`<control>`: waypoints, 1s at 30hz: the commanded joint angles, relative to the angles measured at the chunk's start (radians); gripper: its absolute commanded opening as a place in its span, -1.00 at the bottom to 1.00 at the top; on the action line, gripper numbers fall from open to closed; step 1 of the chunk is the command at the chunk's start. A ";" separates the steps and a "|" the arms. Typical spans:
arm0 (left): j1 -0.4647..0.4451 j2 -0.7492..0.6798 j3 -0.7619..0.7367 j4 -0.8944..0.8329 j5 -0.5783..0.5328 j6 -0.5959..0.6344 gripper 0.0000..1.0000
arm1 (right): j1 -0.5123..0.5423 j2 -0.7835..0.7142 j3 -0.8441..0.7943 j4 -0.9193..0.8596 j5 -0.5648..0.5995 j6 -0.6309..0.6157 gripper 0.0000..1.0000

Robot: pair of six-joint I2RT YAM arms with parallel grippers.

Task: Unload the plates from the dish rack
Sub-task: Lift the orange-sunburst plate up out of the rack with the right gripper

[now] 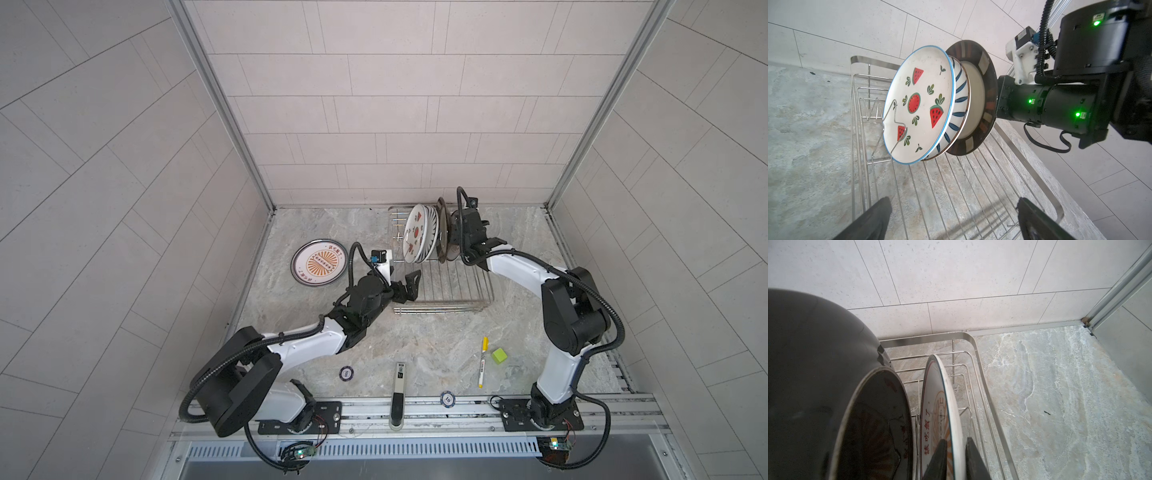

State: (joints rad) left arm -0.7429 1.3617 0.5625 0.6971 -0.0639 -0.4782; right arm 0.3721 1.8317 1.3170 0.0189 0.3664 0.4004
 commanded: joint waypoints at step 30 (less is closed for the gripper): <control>-0.005 -0.017 -0.018 0.010 -0.083 0.000 1.00 | 0.051 -0.170 -0.080 0.086 0.183 -0.117 -0.83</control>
State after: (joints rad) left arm -0.7429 1.3575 0.5613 0.6830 -0.1364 -0.4740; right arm 0.4038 1.7145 1.2297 0.0784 0.4774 0.3149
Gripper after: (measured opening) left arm 0.998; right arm 0.101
